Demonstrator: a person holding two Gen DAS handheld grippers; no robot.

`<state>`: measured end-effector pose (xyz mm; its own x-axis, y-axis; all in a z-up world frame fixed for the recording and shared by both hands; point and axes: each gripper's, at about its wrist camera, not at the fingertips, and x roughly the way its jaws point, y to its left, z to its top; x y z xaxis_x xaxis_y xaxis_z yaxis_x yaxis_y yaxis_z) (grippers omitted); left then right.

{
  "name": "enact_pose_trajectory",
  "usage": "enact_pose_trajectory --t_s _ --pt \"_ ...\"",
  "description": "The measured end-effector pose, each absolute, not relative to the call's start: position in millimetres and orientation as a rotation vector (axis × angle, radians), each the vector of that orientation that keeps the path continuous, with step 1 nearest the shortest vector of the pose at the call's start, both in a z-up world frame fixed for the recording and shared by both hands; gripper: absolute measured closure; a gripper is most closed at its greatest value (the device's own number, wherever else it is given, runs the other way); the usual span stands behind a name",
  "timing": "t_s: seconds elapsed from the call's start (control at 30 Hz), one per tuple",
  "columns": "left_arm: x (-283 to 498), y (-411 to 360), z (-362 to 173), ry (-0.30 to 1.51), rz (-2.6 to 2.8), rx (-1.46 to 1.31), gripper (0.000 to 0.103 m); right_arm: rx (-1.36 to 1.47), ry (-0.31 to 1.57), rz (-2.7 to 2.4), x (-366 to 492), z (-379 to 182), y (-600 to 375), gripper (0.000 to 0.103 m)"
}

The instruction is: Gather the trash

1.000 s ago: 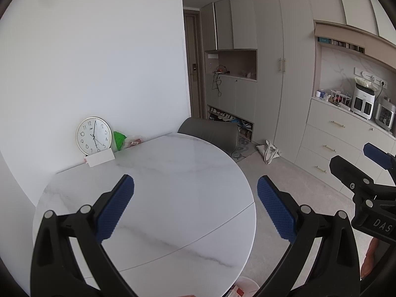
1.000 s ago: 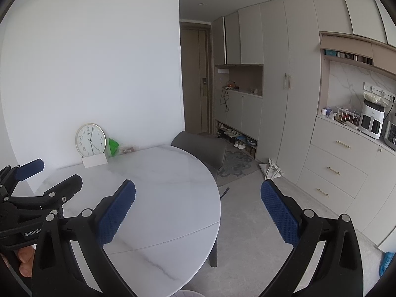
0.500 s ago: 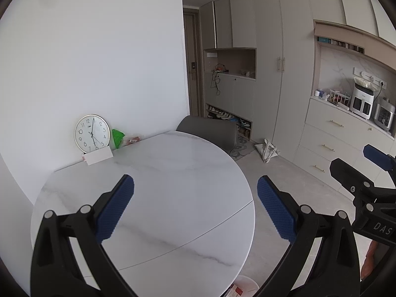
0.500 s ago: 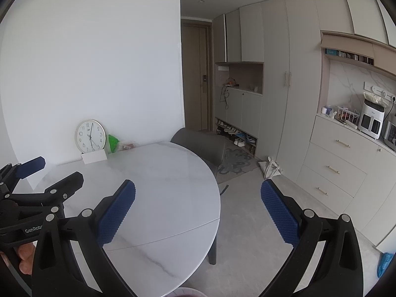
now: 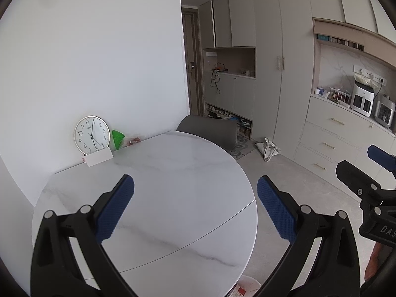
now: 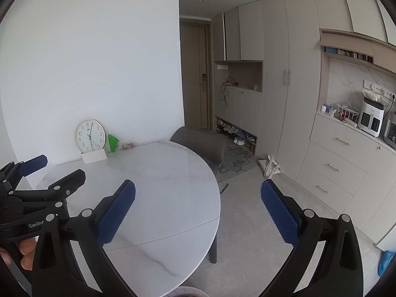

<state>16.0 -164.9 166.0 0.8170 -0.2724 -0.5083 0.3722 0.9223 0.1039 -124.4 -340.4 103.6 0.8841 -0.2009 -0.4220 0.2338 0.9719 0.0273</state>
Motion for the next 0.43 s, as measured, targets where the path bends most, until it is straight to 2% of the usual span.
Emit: enact_pose_trajectory --t_s 0.43 --pt "20.1 -166.0 164.4 0.517 -0.322 0.192 0.008 0.071 0.435 -0.232 -126.7 102.2 -336.1 0.002"
